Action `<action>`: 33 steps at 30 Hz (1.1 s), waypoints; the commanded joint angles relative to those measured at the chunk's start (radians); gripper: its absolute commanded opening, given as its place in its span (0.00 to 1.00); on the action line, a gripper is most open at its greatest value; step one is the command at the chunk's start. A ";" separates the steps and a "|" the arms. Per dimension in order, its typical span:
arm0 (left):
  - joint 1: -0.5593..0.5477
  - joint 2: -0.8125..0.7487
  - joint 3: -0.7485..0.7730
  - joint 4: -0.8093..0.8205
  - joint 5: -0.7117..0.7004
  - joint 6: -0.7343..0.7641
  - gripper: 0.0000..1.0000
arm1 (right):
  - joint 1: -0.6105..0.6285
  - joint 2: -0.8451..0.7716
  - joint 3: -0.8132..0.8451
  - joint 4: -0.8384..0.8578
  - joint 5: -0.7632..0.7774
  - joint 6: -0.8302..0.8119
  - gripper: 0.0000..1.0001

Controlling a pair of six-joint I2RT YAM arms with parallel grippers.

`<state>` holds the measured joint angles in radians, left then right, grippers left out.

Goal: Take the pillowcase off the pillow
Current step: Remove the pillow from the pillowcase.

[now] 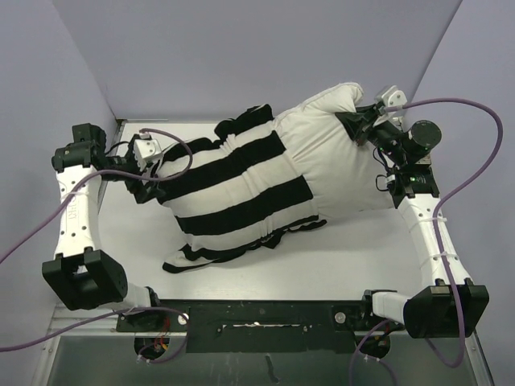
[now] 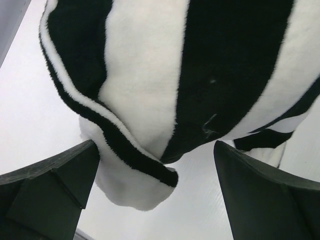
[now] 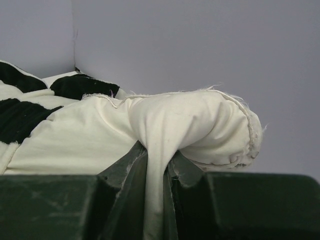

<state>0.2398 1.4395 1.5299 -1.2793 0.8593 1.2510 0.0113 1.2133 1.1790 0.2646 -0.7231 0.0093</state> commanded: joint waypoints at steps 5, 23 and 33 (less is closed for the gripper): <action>0.065 0.180 0.057 0.225 -0.079 -0.152 0.98 | 0.013 -0.086 0.063 0.254 -0.056 0.016 0.00; 0.096 0.214 0.040 0.337 -0.168 -0.146 0.00 | -0.002 -0.074 0.074 0.163 0.048 0.047 0.00; 0.234 0.309 0.043 0.488 -0.400 -0.208 0.00 | -0.109 -0.127 -0.029 0.030 0.472 0.081 0.00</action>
<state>0.3584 1.6981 1.5272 -0.9291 0.6212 1.0740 -0.0158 1.1973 1.1564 0.1352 -0.5312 0.0750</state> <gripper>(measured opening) 0.045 0.121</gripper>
